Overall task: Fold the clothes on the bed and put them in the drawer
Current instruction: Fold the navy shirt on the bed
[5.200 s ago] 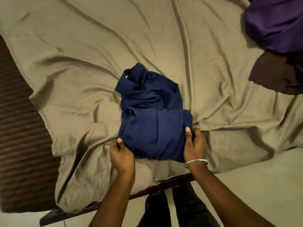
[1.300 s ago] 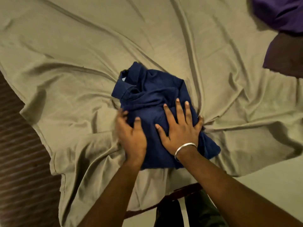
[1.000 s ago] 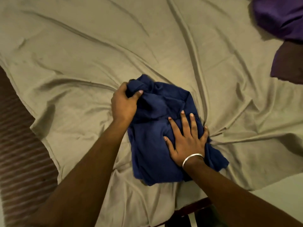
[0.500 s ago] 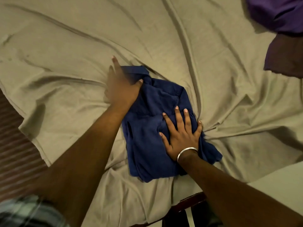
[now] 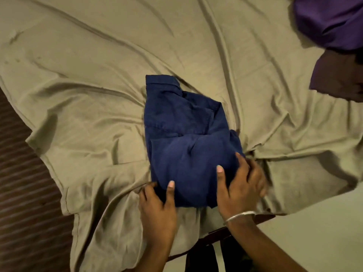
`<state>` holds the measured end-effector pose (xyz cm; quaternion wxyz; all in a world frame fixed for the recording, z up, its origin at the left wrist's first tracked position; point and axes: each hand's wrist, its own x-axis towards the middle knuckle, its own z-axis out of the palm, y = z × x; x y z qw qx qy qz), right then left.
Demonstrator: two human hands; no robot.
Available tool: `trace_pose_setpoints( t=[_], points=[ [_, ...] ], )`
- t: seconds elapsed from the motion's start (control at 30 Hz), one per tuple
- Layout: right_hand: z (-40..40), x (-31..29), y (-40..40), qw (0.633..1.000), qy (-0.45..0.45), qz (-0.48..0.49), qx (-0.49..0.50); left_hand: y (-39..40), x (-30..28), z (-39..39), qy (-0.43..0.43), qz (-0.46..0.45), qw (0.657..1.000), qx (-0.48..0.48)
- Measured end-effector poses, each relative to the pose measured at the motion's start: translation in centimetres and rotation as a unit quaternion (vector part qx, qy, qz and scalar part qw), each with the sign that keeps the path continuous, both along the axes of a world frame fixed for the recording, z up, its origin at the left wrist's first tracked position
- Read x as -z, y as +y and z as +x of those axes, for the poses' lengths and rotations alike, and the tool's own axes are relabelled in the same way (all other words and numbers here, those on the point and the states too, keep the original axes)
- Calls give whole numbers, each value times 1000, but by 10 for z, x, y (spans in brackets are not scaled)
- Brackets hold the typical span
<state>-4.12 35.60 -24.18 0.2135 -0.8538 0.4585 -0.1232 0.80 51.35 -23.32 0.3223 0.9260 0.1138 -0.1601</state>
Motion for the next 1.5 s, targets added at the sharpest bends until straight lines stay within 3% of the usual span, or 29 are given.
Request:
trace_pose_setpoints(
  t=[0.1, 0.23, 0.37, 0.47, 0.57, 0.63, 0.7, 0.83, 0.93, 1.07, 1.2, 1.23, 1.27, 1.33, 1.43, 1.5],
  points=[
    [-14, 4, 1, 987, 61, 95, 111, -1, 5, 8, -12, -34, 997, -62],
    [-15, 2, -15, 961, -4, 239, 137, -13, -11, 14, 57, -146, 986, -64],
    [-9, -6, -27, 928, 17, 313, 201, -9, -18, 22, 93, -154, 981, -79],
    [-8, -9, -29, 882, -41, 404, 239, -2, -13, 25, 169, -210, 960, -80],
    [-10, -21, -28, 864, -99, 438, 227, 4, -9, 20, 195, -189, 962, -32],
    [-15, -29, -26, 863, -108, 447, 210, 9, -17, 14, 169, -156, 973, -10],
    [-21, -38, -25, 862, -104, 456, 197, 11, -28, 5, 122, -183, 975, -21],
    [-40, -66, -28, 851, -66, 490, 178, 15, -69, -12, 196, -301, 922, -141],
    [-49, -88, -38, 794, -40, 570, 207, 24, -94, -16, 242, -257, 919, -176],
    [-39, -120, -54, 671, -12, 712, 205, 21, -127, 18, 225, -283, 920, -152],
    [5, -122, -75, 612, -120, 745, 237, -6, -138, 76, 264, -355, 870, -218],
    [19, -117, -80, 618, -124, 739, 237, -13, -135, 93, 269, -384, 844, -260],
    [32, -110, -82, 648, -114, 718, 225, -20, -130, 109, 277, -412, 817, -292],
    [59, -93, -84, 738, -92, 644, 179, -32, -119, 137, 281, -426, 814, -276],
    [87, -53, -83, 878, -73, 469, 69, -46, -88, 162, 214, -351, 894, -179],
    [96, -31, -75, 919, -46, 389, 51, -49, -63, 160, 110, -184, 975, -49]
  ],
)
